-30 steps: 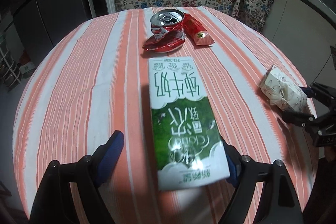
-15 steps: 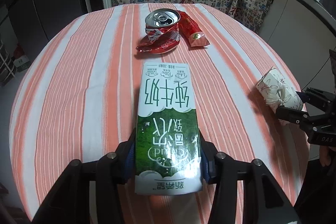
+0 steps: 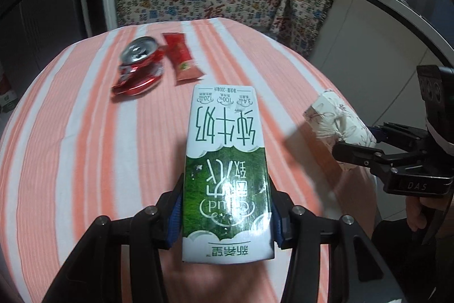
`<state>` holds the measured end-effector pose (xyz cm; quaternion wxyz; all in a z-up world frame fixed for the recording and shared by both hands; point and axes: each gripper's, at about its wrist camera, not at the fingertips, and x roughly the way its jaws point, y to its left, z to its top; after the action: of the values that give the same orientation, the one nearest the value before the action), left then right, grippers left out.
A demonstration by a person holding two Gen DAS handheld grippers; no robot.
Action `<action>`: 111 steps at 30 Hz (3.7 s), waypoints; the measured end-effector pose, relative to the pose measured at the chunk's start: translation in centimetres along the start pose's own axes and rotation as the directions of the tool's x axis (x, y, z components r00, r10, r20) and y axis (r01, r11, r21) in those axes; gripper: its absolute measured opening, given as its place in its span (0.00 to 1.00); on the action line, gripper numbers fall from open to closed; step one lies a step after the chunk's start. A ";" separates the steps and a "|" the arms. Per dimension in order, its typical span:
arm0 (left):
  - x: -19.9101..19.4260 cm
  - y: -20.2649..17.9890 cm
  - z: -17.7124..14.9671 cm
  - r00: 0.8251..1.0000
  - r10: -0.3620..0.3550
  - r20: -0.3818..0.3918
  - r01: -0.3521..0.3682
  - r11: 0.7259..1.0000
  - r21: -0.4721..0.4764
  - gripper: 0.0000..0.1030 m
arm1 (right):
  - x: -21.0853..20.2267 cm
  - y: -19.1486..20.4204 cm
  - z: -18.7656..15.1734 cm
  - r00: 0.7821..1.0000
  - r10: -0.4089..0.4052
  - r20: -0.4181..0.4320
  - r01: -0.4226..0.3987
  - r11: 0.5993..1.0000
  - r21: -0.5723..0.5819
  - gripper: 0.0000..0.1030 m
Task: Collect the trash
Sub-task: 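Lift the milk carton with the left tool while the right tool lifts the floral paper cup, then carry both items over the blue wastebasket and open both tools to drop them, then swing both tools back over the table toward the remaining trash, then grasp the crushed red can with the left tool and lift it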
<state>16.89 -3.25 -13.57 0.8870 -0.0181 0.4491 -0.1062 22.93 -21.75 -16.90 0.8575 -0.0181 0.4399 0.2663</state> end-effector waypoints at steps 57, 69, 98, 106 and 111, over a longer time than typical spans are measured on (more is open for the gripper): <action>17.8 -32.6 3.6 0.941 -0.282 -0.186 0.320 0.920 0.227 0.65 | -13.7 -27.2 -11.7 0.955 -0.296 0.012 0.236 0.785 0.573 0.80; 6.5 -19.3 0.2 0.989 -0.149 -0.023 0.150 0.962 0.230 0.65 | -11.3 -18.3 -7.0 0.926 -0.372 0.067 0.331 0.882 0.335 0.87; 11.1 11.8 9.0 0.999 0.035 -0.003 -0.034 0.984 0.177 0.93 | 6.2 9.0 -0.7 0.999 -0.049 -0.002 0.047 0.972 -0.230 0.97; 11.6 12.1 10.3 1.000 -0.004 0.017 0.000 0.977 0.213 0.64 | 6.2 9.1 -0.4 0.999 -0.048 -0.003 0.046 0.972 -0.231 0.98; 9.7 13.2 8.8 0.997 0.062 0.047 -0.066 0.994 0.087 0.62 | 6.1 9.2 -0.6 0.999 -0.048 -0.003 0.046 0.972 -0.229 0.99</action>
<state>31.81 7.05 -17.72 0.8996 0.0333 0.4245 -0.0971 21.03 -11.36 -20.05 0.8539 -0.1284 0.4093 0.2947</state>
